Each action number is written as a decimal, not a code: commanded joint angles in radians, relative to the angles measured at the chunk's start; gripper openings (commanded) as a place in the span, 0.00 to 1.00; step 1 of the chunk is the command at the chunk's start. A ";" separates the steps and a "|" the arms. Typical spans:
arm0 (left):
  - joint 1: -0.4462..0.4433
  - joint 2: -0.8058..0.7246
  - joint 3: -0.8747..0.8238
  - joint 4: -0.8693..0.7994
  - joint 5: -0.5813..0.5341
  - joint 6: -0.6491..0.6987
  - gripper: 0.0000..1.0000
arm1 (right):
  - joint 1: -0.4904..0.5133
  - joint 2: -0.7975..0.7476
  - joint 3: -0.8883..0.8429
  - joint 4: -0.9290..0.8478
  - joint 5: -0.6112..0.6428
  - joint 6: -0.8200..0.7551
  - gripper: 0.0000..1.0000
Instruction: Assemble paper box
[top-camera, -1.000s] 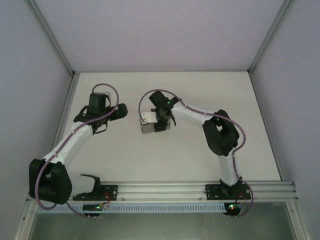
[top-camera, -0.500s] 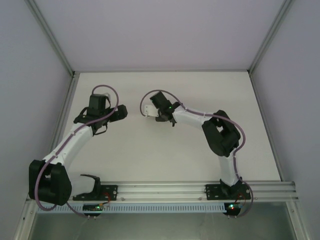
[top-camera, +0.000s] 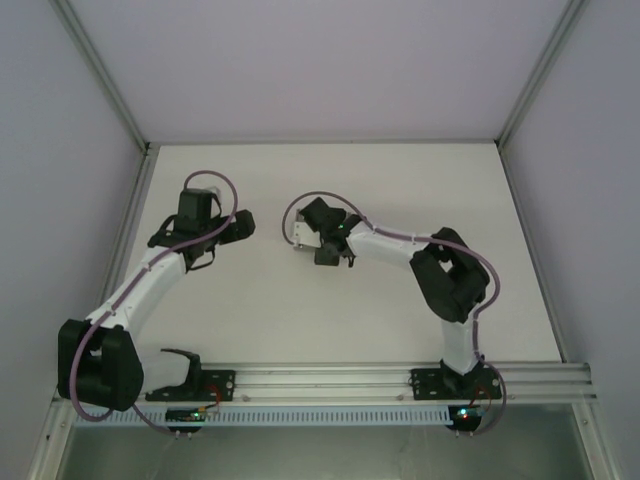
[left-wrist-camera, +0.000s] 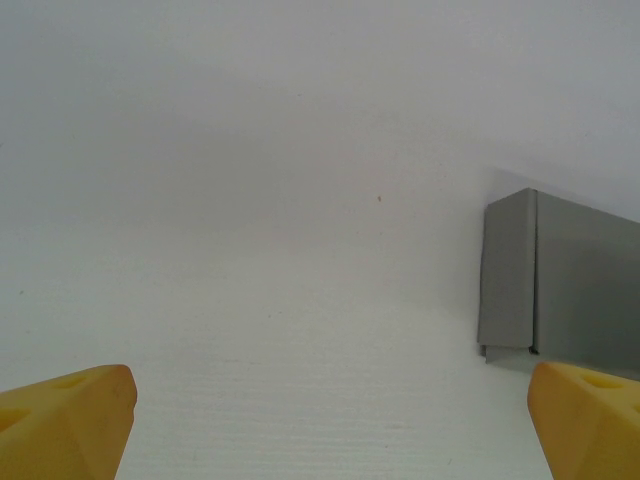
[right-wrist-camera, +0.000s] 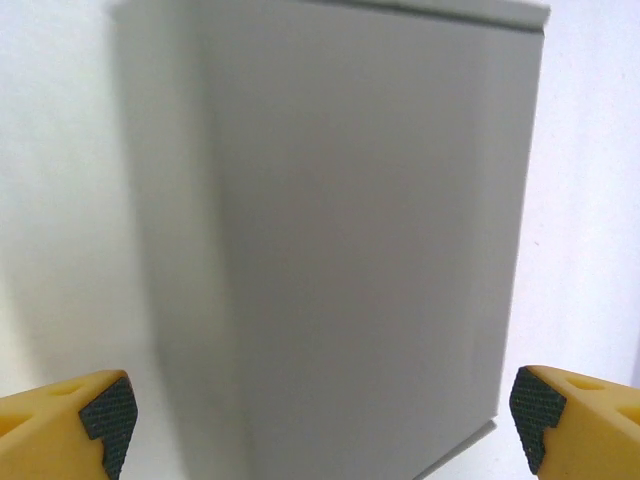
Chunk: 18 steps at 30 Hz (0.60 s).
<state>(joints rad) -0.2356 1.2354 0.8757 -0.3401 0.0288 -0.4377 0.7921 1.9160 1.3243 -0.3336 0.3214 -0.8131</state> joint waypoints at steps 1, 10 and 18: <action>0.008 -0.007 -0.011 0.011 -0.001 0.008 1.00 | 0.003 -0.082 -0.031 -0.111 -0.119 0.056 0.99; 0.017 0.024 0.002 0.028 -0.072 0.043 0.99 | -0.141 -0.298 -0.086 -0.065 -0.337 0.235 0.99; 0.185 0.086 -0.131 0.347 -0.268 0.166 0.99 | -0.490 -0.455 -0.355 0.250 -0.259 0.677 0.99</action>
<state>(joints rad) -0.1051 1.2793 0.7906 -0.1616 -0.1398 -0.3458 0.3912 1.4990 1.0748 -0.2134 0.0441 -0.3645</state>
